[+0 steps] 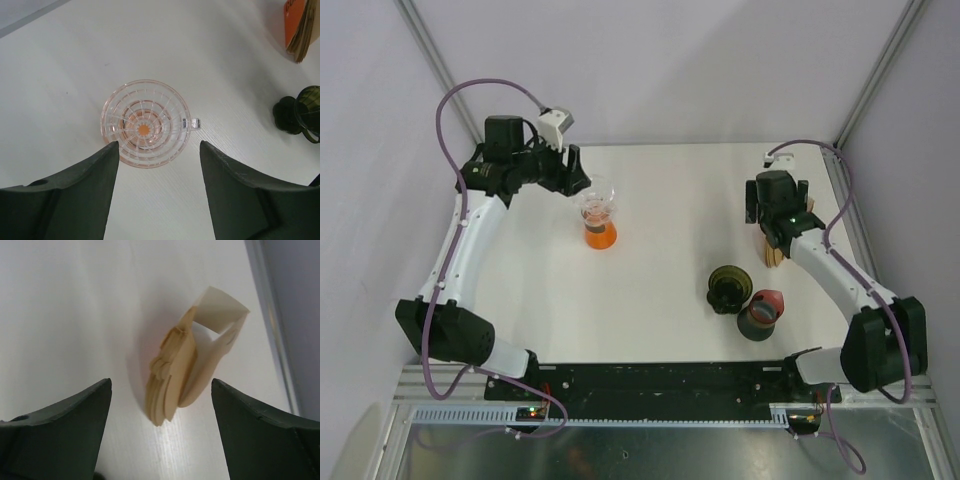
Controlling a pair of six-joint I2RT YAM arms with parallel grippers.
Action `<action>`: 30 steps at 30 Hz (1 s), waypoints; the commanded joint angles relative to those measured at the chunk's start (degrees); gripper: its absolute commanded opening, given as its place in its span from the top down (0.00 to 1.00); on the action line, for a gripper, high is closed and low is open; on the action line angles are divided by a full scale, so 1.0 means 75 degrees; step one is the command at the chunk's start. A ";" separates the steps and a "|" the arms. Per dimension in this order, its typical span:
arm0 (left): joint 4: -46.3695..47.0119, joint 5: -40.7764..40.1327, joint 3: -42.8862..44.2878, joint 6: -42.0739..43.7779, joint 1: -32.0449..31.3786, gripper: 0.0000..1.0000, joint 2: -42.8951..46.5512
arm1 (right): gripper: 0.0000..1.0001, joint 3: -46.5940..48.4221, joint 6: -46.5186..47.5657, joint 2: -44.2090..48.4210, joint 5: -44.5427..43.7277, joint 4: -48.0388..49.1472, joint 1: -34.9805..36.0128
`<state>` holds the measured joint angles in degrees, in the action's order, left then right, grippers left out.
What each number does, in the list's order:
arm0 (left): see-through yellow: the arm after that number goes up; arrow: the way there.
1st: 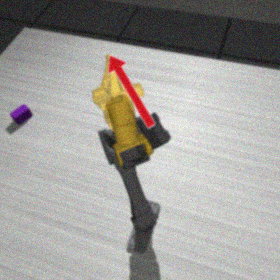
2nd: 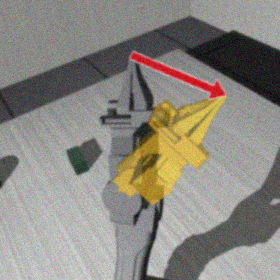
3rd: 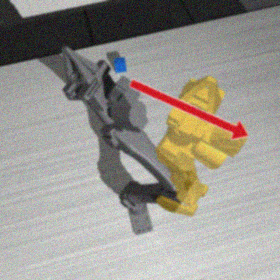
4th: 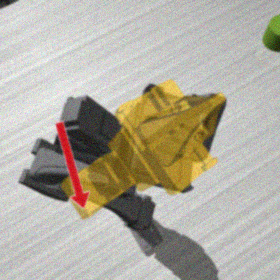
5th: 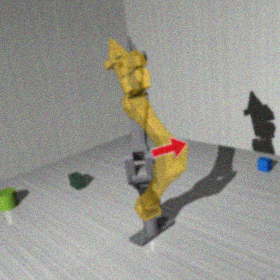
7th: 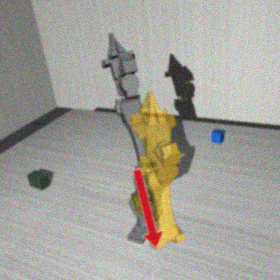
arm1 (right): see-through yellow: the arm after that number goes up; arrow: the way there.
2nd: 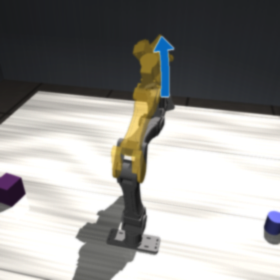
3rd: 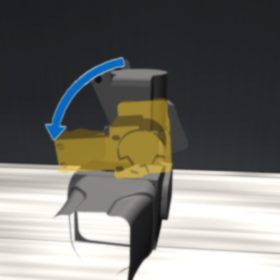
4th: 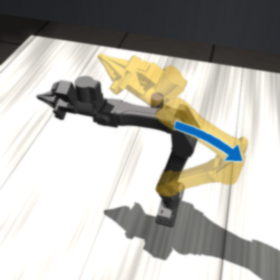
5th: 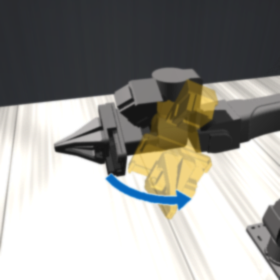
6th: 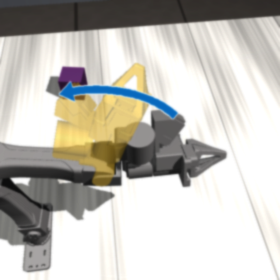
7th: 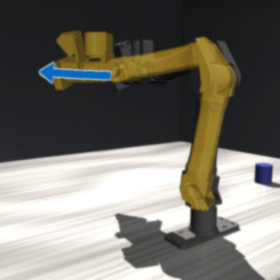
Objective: Place the coffee filter in the dripper
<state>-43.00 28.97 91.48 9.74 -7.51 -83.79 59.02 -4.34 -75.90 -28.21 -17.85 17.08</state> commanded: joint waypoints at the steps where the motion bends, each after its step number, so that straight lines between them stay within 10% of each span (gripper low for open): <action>1: 0.0088 0.0305 -0.0091 0.0291 -0.0073 0.30 0.0245 | 0.14 0.0411 0.0165 -0.0587 -0.0856 -0.0288 -0.0270; 13: 0.0090 0.0525 -0.0192 0.0290 -0.0096 0.30 0.0186 | 0.27 0.0552 0.0099 -0.1717 -0.0054 -0.0104 -0.0666; 30: 0.0097 0.0600 -0.0245 0.0314 -0.0222 0.30 0.0204 | 0.87 0.0573 0.0210 -0.1706 0.0432 -0.0091 -0.0971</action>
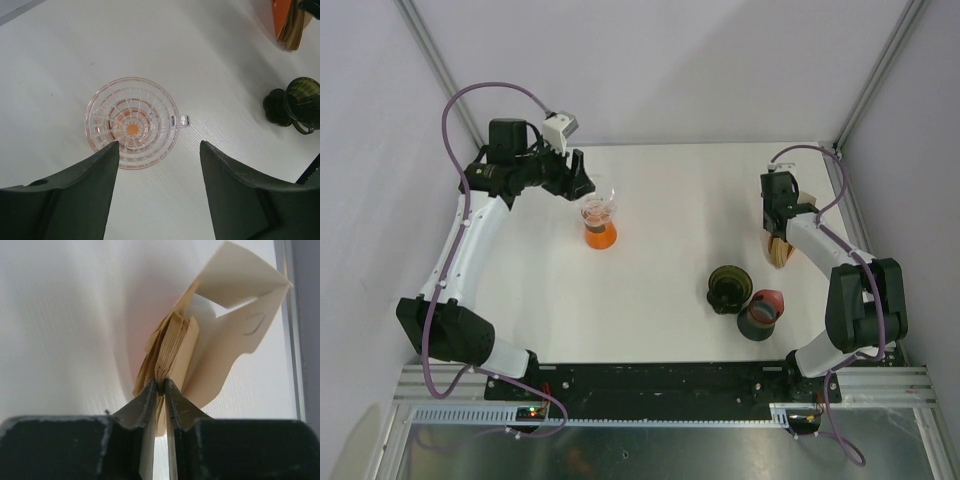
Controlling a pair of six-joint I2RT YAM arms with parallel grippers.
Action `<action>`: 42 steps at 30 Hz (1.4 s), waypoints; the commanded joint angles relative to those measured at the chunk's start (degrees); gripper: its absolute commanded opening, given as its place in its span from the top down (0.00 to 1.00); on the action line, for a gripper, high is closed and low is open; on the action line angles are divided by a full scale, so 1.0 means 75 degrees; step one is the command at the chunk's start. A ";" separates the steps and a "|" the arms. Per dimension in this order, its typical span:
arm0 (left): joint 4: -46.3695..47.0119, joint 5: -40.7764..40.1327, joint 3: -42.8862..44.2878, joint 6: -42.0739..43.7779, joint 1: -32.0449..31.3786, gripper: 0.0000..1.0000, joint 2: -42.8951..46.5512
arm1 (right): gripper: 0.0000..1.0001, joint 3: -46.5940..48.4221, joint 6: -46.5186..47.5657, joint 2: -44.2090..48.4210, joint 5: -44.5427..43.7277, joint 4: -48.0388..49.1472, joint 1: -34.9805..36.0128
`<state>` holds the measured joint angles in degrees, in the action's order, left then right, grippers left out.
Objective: Place the coffee filter in the dripper
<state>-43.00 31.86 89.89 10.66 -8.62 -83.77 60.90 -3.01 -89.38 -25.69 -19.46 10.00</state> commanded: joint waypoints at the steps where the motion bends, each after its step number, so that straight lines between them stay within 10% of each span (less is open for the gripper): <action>1: 0.0091 0.0216 -0.0038 0.0206 -0.0071 0.30 0.0218 | 0.91 0.0320 0.0029 0.0128 0.0074 0.0094 -0.0029; 42: 0.0088 -0.0055 0.0024 0.0281 -0.1618 0.30 -0.0367 | 1.00 -0.0773 -0.0790 0.1713 0.3298 0.0609 -0.1973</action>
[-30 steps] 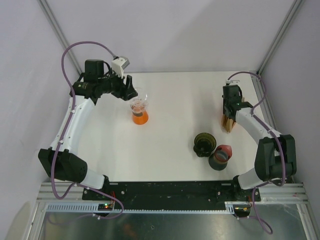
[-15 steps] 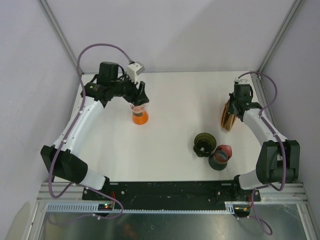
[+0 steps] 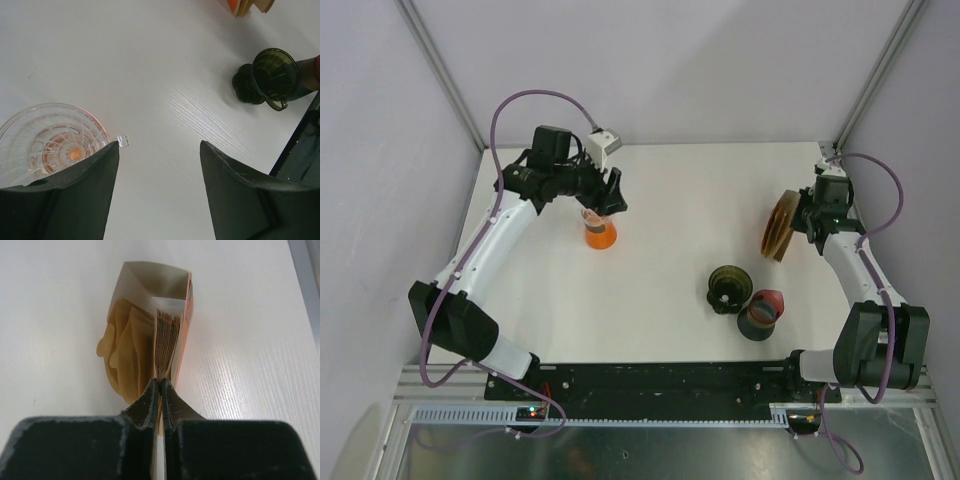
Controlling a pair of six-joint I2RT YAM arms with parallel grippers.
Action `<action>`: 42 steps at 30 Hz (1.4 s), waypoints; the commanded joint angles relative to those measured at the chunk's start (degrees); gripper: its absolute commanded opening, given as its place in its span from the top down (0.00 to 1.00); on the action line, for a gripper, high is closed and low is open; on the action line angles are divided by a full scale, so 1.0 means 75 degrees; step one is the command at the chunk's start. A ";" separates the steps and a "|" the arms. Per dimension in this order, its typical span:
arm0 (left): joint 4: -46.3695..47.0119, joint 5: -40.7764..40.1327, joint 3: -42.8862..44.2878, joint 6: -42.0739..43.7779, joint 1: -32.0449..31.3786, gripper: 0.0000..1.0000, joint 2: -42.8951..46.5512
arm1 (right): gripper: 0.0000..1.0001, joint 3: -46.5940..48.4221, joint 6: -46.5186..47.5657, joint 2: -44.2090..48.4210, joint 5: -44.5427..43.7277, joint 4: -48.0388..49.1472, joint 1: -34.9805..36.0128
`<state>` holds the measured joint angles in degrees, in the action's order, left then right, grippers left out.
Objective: Place the coffee filter in the dripper
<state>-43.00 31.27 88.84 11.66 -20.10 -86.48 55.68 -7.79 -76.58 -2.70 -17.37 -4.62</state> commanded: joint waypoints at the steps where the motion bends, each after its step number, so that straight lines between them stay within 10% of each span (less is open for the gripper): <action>1: 0.0092 0.0025 0.0165 0.0140 -0.0099 0.29 -0.0009 | 0.99 -0.0082 -0.0160 -0.0019 0.0150 0.0326 -0.0026; 10: 0.0094 0.0085 0.0178 0.0147 -0.0192 0.29 -0.0059 | 0.66 -0.0080 -0.0133 0.0026 -0.0571 0.0292 0.0072; 20: 0.0092 0.0093 0.0178 0.0177 -0.0228 0.29 -0.0076 | 0.52 -0.0077 0.0112 0.0210 -0.1120 0.0394 0.0452; 42: 0.0097 0.0054 0.0080 0.0232 -0.0238 0.28 -0.0034 | 0.73 0.0850 0.0547 -0.0765 -0.1552 0.0567 0.1344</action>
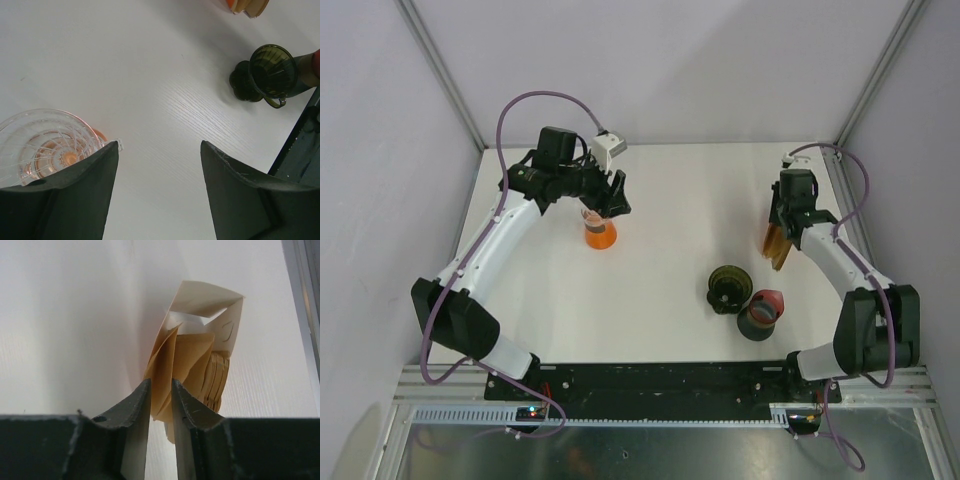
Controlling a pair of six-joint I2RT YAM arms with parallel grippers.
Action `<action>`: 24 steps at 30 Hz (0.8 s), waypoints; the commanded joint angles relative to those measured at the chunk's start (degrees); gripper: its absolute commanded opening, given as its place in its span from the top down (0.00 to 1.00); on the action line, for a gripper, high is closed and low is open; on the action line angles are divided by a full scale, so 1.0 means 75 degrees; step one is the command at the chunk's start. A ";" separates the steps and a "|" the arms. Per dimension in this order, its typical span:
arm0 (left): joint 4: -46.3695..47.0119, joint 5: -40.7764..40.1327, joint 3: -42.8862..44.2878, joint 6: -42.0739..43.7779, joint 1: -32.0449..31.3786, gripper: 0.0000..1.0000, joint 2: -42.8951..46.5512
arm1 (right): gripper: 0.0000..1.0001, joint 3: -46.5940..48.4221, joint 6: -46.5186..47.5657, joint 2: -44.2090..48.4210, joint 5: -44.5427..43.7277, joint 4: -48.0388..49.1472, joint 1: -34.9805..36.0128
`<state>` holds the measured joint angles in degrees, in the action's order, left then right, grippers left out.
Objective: Place the coffee filter in the dripper
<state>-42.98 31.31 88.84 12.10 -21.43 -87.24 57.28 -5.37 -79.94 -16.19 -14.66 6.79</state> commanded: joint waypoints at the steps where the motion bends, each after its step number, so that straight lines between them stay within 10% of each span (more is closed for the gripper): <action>1: 0.0088 0.0046 0.0077 0.0171 -0.0061 0.28 0.0073 | 0.73 0.0743 0.0276 -0.0412 0.0317 0.0136 -0.0213; 24: 0.0091 -0.0001 0.0120 0.0177 -0.0061 0.28 0.0045 | 0.77 0.1387 0.0670 -0.1507 0.0318 -0.0340 -0.0477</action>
<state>-43.00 31.24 88.84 12.12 -21.47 -87.24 65.28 -1.21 -90.39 -14.28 -16.91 3.25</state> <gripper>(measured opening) 0.714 0.230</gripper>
